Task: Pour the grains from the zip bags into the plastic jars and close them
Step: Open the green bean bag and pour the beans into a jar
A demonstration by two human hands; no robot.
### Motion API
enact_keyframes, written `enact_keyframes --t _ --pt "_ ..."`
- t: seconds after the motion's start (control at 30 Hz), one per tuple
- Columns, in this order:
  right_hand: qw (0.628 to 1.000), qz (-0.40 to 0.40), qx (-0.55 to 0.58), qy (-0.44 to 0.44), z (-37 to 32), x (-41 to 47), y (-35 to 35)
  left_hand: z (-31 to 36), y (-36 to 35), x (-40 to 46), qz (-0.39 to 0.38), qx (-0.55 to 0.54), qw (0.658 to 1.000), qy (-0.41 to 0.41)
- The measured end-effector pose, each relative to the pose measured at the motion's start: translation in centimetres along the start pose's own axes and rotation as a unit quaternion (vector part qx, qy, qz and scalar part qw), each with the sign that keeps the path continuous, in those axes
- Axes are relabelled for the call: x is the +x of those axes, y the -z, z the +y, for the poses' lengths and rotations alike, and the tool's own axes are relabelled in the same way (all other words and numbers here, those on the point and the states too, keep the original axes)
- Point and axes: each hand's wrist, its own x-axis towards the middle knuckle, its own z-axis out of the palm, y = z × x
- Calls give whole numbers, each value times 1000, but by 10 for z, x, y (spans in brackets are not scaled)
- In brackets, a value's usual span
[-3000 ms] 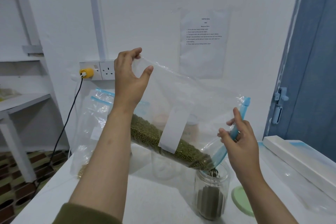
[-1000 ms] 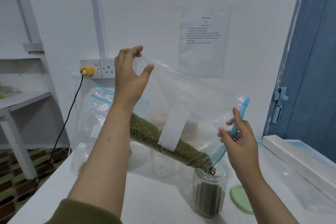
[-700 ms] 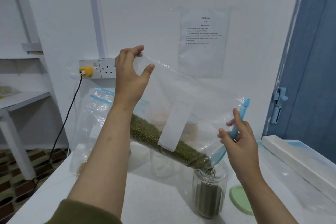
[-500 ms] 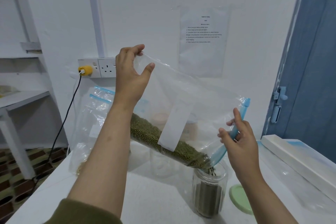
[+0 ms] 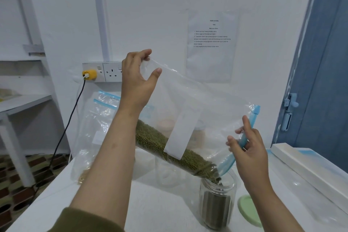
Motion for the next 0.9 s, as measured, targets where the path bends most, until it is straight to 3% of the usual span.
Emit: enact_keyframes --t 0.9 --pt "1000 5 -12 -8 -3 -2 1 4 -1 0 0 5 1000 -4"
